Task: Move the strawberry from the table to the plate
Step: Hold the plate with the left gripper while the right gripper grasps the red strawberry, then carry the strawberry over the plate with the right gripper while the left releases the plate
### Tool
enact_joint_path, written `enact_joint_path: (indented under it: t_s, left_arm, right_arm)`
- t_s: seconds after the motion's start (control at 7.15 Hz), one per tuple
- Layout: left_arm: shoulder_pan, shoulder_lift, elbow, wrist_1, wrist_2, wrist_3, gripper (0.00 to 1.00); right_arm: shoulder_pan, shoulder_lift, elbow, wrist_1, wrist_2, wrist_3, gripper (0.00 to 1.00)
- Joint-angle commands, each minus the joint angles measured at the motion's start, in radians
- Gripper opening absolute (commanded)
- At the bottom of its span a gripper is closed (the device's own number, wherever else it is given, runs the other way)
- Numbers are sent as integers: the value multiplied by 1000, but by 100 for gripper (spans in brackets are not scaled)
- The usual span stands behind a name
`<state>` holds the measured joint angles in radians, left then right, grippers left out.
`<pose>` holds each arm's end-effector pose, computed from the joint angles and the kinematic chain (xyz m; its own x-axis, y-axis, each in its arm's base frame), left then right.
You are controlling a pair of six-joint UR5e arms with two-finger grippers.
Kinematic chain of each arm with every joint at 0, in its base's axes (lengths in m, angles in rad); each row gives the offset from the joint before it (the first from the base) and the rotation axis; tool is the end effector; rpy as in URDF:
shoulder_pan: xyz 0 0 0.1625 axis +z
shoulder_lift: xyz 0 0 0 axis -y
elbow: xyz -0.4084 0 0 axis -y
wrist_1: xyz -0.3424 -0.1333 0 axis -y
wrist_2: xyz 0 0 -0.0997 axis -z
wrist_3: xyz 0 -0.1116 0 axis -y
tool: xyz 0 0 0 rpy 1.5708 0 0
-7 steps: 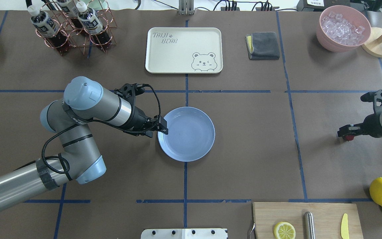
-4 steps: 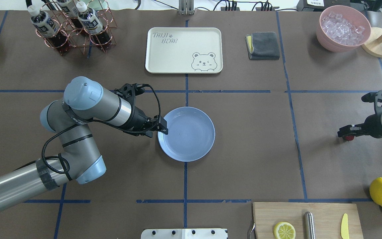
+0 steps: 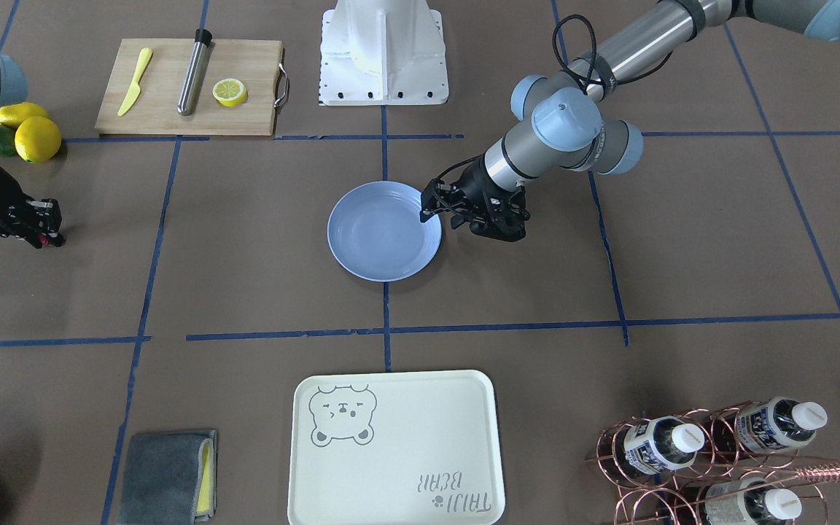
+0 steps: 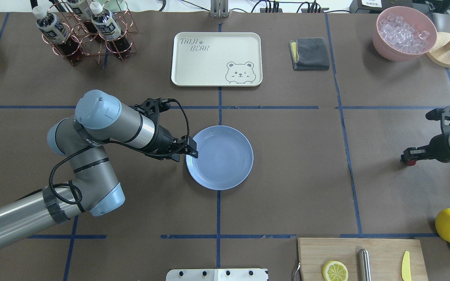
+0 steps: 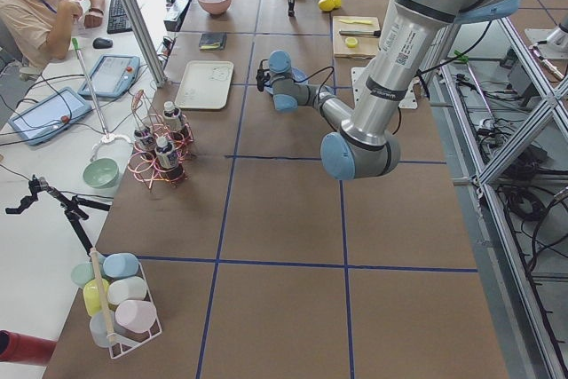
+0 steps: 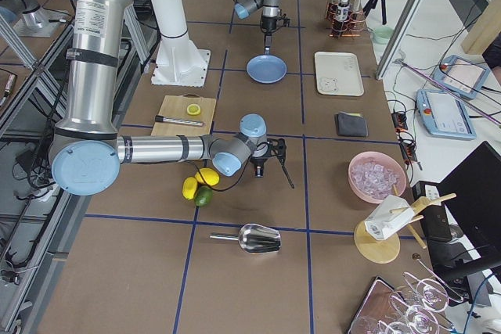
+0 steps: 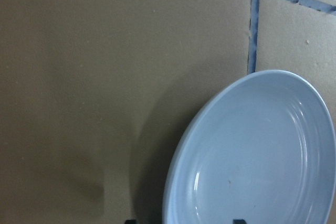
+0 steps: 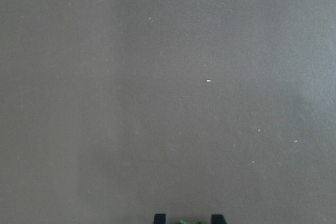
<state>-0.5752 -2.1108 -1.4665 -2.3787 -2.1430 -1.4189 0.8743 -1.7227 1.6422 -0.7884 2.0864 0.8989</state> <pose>0.4984 -0.4100 0.3040 0.2707 -0.0239 -0.9624 -0.0140 0.9995 -0.0287 -0.2083 -0.3711 0.6035 0.6717 -0.0410 0.7397 -0.0575 0.9926 0.1072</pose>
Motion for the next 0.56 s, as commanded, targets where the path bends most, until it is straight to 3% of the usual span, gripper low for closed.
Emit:
enact_joint_path:
  t_s: [0.0,0.28,0.42]
  left_arm:
    - [0,0,0,0,0,0,68]
    - [-5,0,-17,1,-2,0,68]
    - [-18,29,-65,6,0,-2,68]
  right_arm:
    - [2,-2,36,-2,4,1,0]
    - [-4,38,195,-146,9,94,0]
    - [-3,163,232,-275,9,194,0]
